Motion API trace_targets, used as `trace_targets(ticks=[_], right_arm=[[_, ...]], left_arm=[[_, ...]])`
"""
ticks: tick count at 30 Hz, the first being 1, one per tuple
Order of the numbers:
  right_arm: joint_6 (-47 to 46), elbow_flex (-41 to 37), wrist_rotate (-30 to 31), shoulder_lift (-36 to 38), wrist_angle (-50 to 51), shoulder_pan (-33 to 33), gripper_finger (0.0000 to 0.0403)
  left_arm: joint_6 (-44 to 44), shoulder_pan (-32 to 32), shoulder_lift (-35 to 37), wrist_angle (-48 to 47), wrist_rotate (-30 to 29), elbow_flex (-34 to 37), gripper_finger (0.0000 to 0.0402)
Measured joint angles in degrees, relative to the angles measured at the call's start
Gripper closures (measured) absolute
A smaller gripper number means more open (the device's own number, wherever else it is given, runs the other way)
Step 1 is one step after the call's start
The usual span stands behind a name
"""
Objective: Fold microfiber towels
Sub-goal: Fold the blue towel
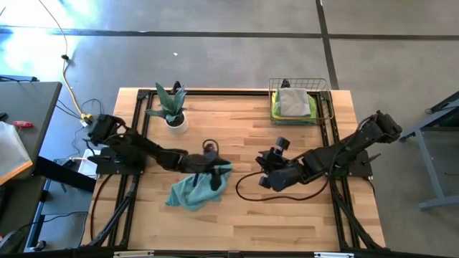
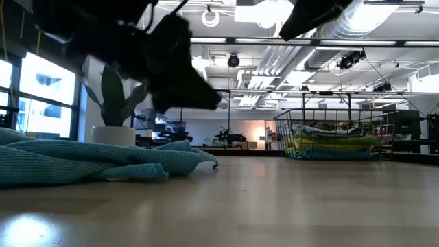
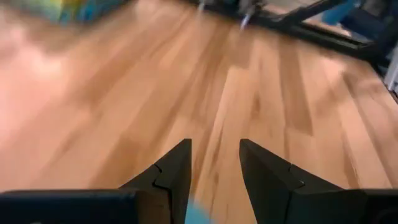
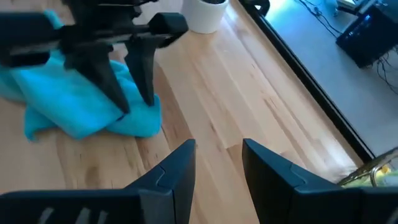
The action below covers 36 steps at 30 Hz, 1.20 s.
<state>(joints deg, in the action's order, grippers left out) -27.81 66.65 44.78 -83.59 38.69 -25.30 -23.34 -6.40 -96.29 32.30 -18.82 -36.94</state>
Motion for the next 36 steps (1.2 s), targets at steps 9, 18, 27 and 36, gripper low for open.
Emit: trace_targets(ticks=[9,18,27,36], right_arm=[[-7.95,0.02,5.97,-2.91,-0.96,2.32,0.0279],[4.98,0.00,-1.85,-15.50,-19.04,6.78,0.0279],[21.64,0.00,-29.77,-26.26,-51.49,12.01,0.0279],[18.44,0.00,-33.10,-32.83,-51.17,15.38,0.0279]], left_arm=[[1.82,-1.25,3.98,-33.41,15.18,-9.81,0.0275],[-16.74,-10.57,8.62,-63.59,24.18,-10.15,0.0275],[-26.31,-18.12,7.23,-67.58,16.96,-8.75,0.0275],[-23.05,-15.94,0.98,-57.49,6.99,-7.91,0.0275]])
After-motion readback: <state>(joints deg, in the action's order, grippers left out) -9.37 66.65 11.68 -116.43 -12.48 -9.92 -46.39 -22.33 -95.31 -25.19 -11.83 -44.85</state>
